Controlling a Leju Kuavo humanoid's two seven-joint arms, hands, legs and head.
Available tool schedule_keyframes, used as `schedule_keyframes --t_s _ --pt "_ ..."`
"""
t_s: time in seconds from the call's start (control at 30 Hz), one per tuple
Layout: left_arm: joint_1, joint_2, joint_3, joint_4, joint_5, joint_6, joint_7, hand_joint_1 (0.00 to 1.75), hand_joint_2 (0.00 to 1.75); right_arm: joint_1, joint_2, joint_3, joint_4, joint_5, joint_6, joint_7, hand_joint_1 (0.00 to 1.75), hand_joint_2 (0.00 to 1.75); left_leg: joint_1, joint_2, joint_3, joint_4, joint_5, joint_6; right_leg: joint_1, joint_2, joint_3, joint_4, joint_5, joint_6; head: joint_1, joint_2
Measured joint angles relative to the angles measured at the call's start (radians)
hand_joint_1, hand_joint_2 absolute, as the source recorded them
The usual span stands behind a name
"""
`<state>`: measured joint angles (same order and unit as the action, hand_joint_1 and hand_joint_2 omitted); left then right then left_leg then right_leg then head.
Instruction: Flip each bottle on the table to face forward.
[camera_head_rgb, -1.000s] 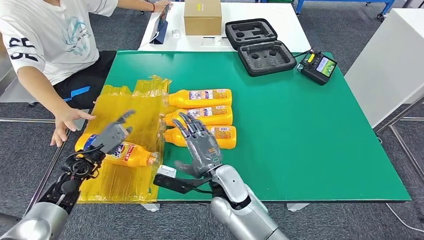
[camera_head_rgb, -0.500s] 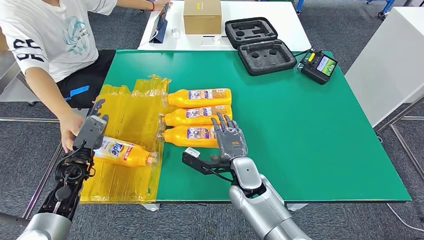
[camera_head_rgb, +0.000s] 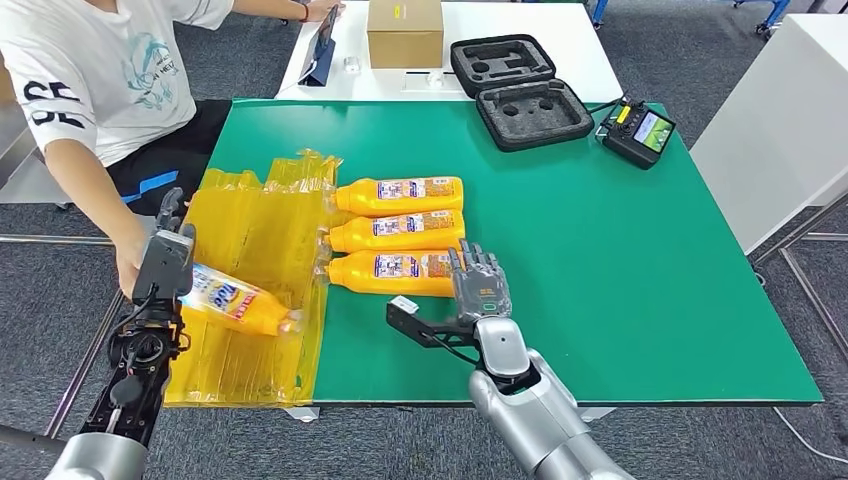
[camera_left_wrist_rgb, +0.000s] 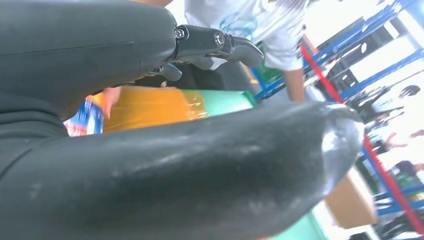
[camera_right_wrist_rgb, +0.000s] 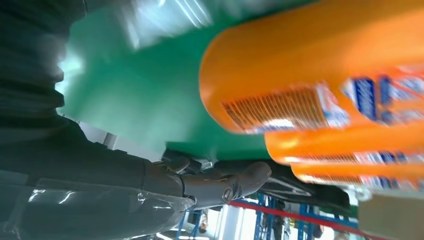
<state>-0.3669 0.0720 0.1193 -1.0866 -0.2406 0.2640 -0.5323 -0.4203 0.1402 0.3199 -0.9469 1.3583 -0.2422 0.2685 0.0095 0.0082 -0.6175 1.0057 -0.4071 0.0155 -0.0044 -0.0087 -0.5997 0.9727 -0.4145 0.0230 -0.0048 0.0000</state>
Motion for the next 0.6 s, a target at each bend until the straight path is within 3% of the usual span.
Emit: schedule_keyframes --t_s 0.23,0.6 --pt "0.004 -0.017 -0.007 -0.026 0.043 0.026 -0.049 0.00 0.00 -0.083 -0.003 -0.030 0.166 -0.108 -0.017 -0.094 0.00 1.75 0.000 0.000 0.000 0.000 0.000 0.000 0.000 0.000 -0.001 0.000 0.000 0.000 0.000 0.000" --pt "-0.003 -0.027 -0.019 -0.022 0.068 0.032 -0.066 0.00 0.00 -0.200 -0.007 -0.062 0.390 -0.147 -0.058 -0.158 0.00 1.75 0.000 0.000 0.000 0.000 0.000 0.000 0.000 0.000 -0.001 0.000 0.000 0.000 0.000 0.000"
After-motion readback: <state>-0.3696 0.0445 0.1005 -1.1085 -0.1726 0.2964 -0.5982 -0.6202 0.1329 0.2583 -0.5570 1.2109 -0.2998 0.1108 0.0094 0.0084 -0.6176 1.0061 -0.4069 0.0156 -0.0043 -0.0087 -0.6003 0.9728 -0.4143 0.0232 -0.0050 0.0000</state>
